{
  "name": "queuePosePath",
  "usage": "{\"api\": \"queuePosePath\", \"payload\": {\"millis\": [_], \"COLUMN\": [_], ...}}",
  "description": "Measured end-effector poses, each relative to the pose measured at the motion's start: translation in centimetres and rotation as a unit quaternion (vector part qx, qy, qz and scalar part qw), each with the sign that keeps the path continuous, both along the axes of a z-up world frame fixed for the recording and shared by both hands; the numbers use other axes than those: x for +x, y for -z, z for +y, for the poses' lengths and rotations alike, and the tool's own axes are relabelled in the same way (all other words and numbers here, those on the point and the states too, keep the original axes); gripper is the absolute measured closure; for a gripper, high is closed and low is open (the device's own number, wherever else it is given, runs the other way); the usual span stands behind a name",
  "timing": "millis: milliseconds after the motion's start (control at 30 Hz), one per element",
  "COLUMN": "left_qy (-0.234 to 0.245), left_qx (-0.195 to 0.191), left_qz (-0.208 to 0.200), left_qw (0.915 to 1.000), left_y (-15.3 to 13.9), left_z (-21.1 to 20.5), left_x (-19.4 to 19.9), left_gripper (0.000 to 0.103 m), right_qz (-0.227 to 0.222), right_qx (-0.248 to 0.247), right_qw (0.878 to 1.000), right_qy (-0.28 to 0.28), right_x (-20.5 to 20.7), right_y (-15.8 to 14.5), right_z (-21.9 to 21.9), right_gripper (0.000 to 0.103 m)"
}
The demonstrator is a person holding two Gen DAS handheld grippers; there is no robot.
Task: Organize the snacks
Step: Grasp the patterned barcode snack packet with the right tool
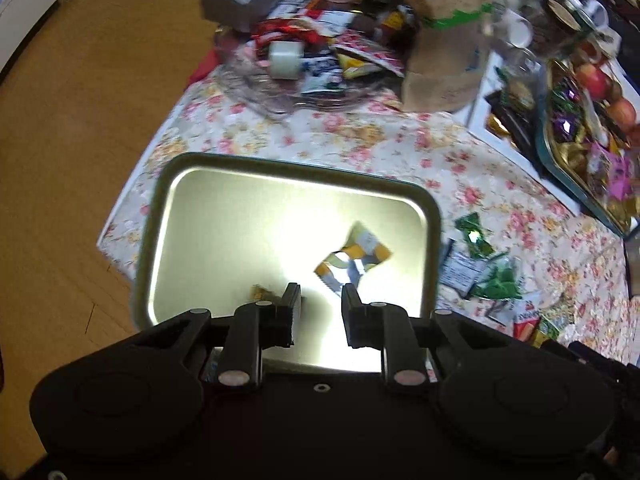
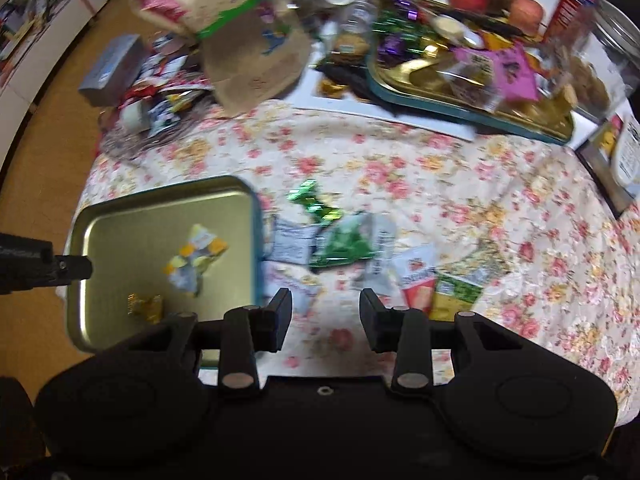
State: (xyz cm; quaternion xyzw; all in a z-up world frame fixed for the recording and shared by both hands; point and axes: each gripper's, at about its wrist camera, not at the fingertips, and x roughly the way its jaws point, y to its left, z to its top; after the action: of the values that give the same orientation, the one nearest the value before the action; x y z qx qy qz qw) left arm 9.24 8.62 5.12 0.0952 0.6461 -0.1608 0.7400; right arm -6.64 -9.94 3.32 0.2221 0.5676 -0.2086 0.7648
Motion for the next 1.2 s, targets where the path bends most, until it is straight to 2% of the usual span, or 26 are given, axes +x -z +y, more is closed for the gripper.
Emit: {"api": "queuePosePath", "payload": {"millis": [233, 533, 767, 967, 1200], "left_qy": [0.043, 0.091, 0.106, 0.089, 0.094], "left_qx": [-0.012, -0.006, 0.053, 0.057, 0.073], "left_qz": [0.016, 0.046, 0.032, 0.049, 0.058], "left_qw": [0.9989, 0.9948, 0.9924, 0.9932, 0.9911], "left_y": [1.8, 5.8, 9.6, 11.0, 12.0], "left_z": [-5.2, -9.3, -10.0, -9.6, -9.8], "left_x": [-2.6, -6.0, -6.9, -6.1, -6.1], "left_gripper": [0.074, 0.074, 0.074, 0.073, 0.073], "right_qz": [0.005, 0.003, -0.015, -0.021, -0.015], "right_qx": [0.0, 0.016, 0.036, 0.039, 0.079], "right_qw": [0.998, 0.995, 0.991, 0.992, 0.982], "right_qy": [0.055, 0.103, 0.129, 0.12, 0.169], "right_x": [-3.5, -6.2, -6.4, -6.5, -6.7], "right_y": [2.4, 5.7, 6.8, 7.4, 8.9], "right_z": [-6.0, -10.1, -12.0, -12.7, -14.5], "right_gripper": [0.063, 0.063, 0.063, 0.063, 0.063]}}
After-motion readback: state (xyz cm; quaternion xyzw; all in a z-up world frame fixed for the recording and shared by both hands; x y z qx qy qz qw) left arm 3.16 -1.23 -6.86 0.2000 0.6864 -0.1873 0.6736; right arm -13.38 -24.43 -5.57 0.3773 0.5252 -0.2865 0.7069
